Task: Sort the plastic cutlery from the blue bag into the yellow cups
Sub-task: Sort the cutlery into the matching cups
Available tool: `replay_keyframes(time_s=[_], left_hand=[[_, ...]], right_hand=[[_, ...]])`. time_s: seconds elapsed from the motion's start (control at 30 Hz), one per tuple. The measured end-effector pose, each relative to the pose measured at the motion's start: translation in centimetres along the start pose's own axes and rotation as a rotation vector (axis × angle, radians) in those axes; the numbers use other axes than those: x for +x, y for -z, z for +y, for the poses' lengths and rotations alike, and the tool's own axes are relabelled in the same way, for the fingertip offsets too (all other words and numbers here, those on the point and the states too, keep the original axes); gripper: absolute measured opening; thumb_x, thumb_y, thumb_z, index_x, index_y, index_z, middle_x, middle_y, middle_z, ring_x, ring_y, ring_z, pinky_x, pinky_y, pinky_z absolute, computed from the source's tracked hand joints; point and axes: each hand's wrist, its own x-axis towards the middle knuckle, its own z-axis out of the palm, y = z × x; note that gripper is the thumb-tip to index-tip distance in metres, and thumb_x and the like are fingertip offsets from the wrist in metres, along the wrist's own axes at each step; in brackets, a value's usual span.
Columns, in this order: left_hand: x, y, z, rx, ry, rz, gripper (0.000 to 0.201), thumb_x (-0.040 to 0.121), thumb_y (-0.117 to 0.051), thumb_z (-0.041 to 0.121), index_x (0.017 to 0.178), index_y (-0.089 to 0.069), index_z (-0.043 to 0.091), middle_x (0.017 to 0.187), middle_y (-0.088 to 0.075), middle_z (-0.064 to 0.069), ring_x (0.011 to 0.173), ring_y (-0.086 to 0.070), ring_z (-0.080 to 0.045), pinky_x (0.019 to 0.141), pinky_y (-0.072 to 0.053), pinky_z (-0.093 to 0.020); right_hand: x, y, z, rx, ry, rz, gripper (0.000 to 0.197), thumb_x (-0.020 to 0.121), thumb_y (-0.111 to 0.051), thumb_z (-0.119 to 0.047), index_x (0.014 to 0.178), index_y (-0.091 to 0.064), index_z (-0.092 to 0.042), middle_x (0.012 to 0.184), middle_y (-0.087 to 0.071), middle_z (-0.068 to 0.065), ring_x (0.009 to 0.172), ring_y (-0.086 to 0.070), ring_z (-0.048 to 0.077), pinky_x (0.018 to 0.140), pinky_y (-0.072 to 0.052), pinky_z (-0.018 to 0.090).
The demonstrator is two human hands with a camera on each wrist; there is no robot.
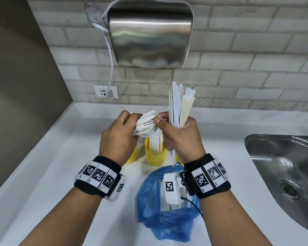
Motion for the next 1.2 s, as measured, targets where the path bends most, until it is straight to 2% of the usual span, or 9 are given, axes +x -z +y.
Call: replay_keyframes(time_s=[0.1,0.23,0.37,0.47,0.57,0.7,0.9,1.07,1.2], left_hand=[[0.1,0.1,0.2,0.052,0.006,-0.029,0.05,0.077,-0.066,0.002,0.122,-0.06,0.024,0.102,-0.054,-0.004,0.078,-0.06,-0.031,0.055,-0.039,-0.031],[0.0,-0.6,-0.4,-0.174,-0.008,-0.046,0.045,0.081,-0.064,-0.001,0.122,-0.06,0.018,0.101,-0.054,0.001,0.084,-0.059,-0.028,0.066,-0.047,-0.031],[-0.2,-0.4,0.0,-0.65,0.131,-0.101,0.027,0.097,-0.068,0.016,0.123,-0.062,0.02,0.109,-0.065,0.012,0.101,-0.062,-0.001,0.086,-0.042,-0.007],[-0.6,0.1,0.6,-0.768,0.208,-0.21,0.014,0.1,-0.06,0.029,0.113,-0.065,0.028,0.084,-0.065,0.016,0.085,-0.061,0.014,0.076,-0.042,-0.005],[-0.8,0.5,0.9,-0.928,0.22,-0.303,0.015,0.105,-0.054,0.018,0.094,-0.063,0.022,0.073,-0.052,-0.003,0.06,-0.054,0.006,0.06,-0.041,-0.012],[-0.9,0.2,0.6,-1.144,0.251,-0.422,0.028,0.106,-0.051,0.025,0.089,-0.06,0.004,0.073,-0.055,-0.014,0.056,-0.041,-0.022,0.055,-0.038,-0.032],[-1.1,0.8,1.2,-1.245,0.215,-0.496,0.032,0.105,-0.044,0.031,0.088,-0.069,0.023,0.071,-0.064,-0.002,0.054,-0.048,-0.022,0.057,-0.043,-0.032],[-0.9,0.5,0.9,-1.29,0.291,-0.508,0.047,0.104,-0.046,0.037,0.111,-0.058,-0.008,0.079,-0.062,-0.007,0.056,-0.047,-0.023,0.062,-0.037,-0.041],[-1.0,0.2,1.0,-1.365,0.417,-0.405,0.043,0.104,-0.053,0.038,0.101,-0.06,-0.005,0.067,-0.046,-0.006,0.051,-0.035,-0.019,0.051,-0.03,-0.029]], right_hand=[[0.0,0.2,-0.2,-0.054,0.017,-0.019,0.006,0.09,-0.076,-0.008,0.085,-0.075,-0.011,0.047,-0.049,0.0,0.035,-0.034,0.019,0.042,-0.032,0.025],[-0.1,0.0,-0.1,-0.032,0.036,-0.081,0.004,0.092,-0.073,-0.011,0.093,-0.076,-0.009,0.046,-0.044,0.005,0.037,-0.031,0.018,0.043,-0.029,0.027],[0.2,0.5,-0.2,0.012,0.012,-0.032,0.008,0.096,-0.07,-0.015,0.099,-0.074,-0.009,0.05,-0.036,0.006,0.039,-0.029,0.017,0.043,-0.027,0.03],[0.3,0.7,0.0,-0.018,0.013,-0.044,0.012,0.094,-0.073,-0.016,0.102,-0.073,-0.007,0.054,-0.039,0.012,0.04,-0.03,0.017,0.042,-0.025,0.034],[0.2,0.4,0.2,-0.001,0.025,-0.059,0.006,0.092,-0.074,-0.009,0.098,-0.073,-0.008,0.058,-0.04,0.019,0.043,-0.03,0.018,0.042,-0.021,0.039],[0.1,0.3,0.4,0.028,0.021,-0.066,0.01,0.091,-0.073,-0.005,0.099,-0.07,-0.011,0.05,-0.046,0.007,0.036,-0.031,0.016,0.042,-0.024,0.034],[0.0,0.1,0.7,0.037,0.003,-0.055,0.012,0.089,-0.076,-0.008,0.083,-0.069,-0.016,0.047,-0.047,0.003,0.033,-0.034,0.016,0.042,-0.031,0.025],[-0.1,0.1,1.1,0.109,0.004,-0.073,0.013,0.087,-0.076,-0.014,0.078,-0.072,-0.023,0.046,-0.043,0.002,0.032,-0.032,0.015,0.043,-0.03,0.025],[0.0,-0.1,1.2,0.169,0.01,0.05,0.019,0.093,-0.073,-0.012,0.075,-0.07,-0.02,0.045,-0.039,0.001,0.034,-0.029,0.014,0.042,-0.03,0.023]])
